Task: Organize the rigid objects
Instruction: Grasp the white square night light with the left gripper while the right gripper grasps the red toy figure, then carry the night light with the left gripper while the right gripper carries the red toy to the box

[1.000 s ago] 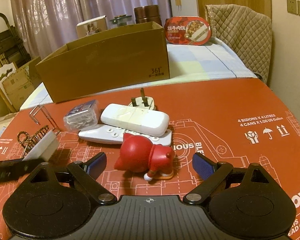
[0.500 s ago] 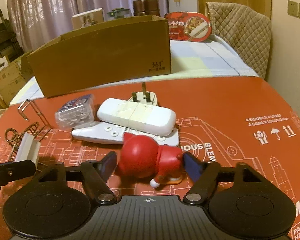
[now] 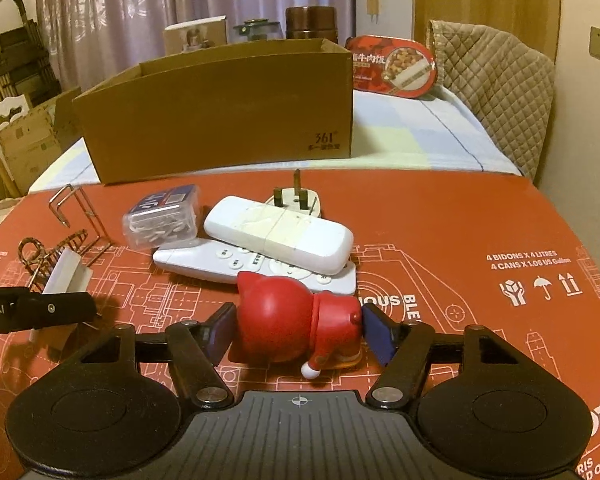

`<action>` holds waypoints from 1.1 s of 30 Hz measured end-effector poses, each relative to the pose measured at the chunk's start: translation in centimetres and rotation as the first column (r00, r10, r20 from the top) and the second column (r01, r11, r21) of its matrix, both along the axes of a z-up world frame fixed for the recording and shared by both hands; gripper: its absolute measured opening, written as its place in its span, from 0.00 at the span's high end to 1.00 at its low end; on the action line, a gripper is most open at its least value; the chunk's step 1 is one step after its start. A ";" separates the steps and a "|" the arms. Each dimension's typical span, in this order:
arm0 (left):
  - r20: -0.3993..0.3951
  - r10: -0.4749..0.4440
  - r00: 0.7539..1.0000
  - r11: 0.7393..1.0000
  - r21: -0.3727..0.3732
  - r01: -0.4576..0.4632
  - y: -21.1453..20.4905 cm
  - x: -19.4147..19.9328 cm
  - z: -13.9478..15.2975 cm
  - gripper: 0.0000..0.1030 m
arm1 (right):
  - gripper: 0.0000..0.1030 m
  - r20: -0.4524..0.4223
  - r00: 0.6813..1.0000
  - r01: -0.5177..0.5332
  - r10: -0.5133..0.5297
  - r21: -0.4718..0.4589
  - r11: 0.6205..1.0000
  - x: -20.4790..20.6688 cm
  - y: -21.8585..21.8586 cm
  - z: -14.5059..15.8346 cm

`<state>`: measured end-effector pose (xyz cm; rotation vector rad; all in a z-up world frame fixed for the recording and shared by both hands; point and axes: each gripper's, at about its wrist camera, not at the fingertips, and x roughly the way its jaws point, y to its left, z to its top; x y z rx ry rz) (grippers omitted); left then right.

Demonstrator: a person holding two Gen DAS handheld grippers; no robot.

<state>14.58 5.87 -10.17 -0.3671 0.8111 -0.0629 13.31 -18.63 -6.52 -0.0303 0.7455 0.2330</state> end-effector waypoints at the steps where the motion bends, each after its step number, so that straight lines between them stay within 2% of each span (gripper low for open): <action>1: 0.000 -0.004 1.000 1.000 0.008 0.004 -0.1 0.0 0.0 0.38 | 0.38 -0.001 1.000 -0.001 0.001 0.000 1.000 -0.1 0.0 0.0; 9: 0.032 -0.070 0.997 0.992 0.109 0.067 -1.3 -0.3 0.6 0.39 | 0.38 0.004 1.000 -0.006 0.006 0.014 1.000 -0.3 0.0 0.5; 20: 0.067 -0.108 0.992 0.988 0.118 0.100 -2.0 -0.4 1.5 0.39 | 0.38 0.031 1.000 -0.007 0.006 0.026 1.000 -0.5 -0.5 2.0; 33: 0.180 -0.140 0.974 0.983 0.146 0.114 -2.7 1.1 7.0 0.39 | 0.38 0.128 0.990 -0.058 0.054 0.029 0.998 0.7 -0.3 6.8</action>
